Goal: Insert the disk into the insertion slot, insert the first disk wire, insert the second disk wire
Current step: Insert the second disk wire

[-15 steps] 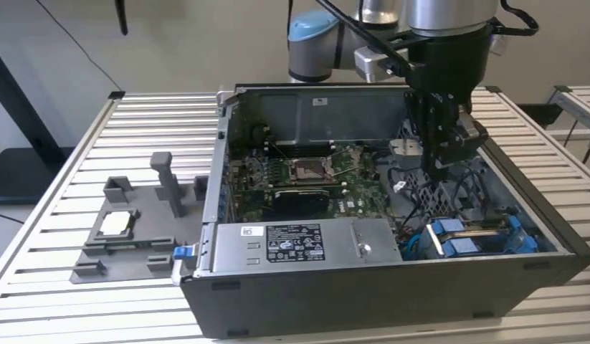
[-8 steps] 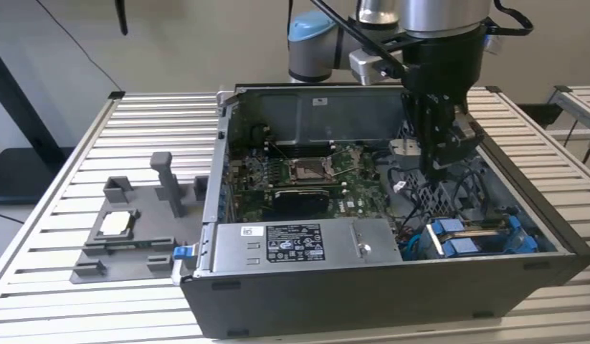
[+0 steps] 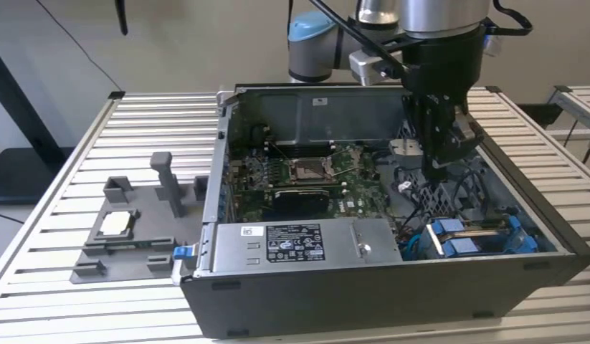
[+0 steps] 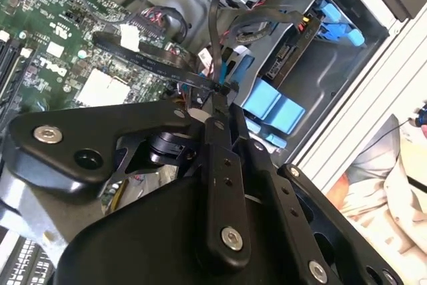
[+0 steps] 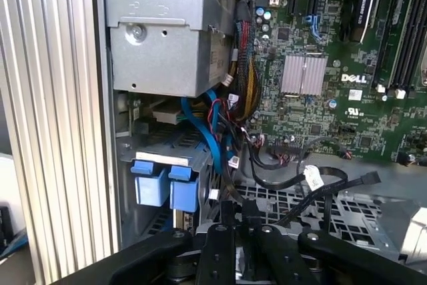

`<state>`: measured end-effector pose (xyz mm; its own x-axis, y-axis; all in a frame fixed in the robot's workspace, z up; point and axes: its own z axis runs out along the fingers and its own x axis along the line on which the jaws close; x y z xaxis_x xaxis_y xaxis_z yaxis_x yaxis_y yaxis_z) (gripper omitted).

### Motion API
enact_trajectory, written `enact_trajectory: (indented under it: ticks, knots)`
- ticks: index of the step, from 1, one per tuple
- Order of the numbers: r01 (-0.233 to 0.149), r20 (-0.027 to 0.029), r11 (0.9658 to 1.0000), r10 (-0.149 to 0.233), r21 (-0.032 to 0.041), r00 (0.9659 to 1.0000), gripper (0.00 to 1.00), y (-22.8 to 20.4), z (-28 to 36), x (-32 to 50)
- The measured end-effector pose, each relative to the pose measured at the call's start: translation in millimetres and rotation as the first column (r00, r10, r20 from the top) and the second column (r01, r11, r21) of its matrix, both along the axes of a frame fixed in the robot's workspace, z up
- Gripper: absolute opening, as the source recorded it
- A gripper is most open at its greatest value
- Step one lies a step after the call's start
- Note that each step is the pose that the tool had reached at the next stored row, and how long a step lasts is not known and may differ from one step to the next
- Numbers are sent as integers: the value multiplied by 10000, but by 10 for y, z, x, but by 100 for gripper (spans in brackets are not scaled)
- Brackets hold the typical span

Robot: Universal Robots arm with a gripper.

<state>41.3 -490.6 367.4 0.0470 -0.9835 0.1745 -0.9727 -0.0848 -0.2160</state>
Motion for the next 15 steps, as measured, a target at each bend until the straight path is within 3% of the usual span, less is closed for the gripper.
enact_trajectory:
  ticks: [11, 13, 15]
  knots:
    - [0, 4, 10000, 0, -54, 10000, 16, -3, -2, 2]
    - [1, -28, 10000, -1, -52, 10000, 16, -29, -2, 16]
    - [0, -99, 10000, 0, -45, 10000, 16, -65, -3, 38]
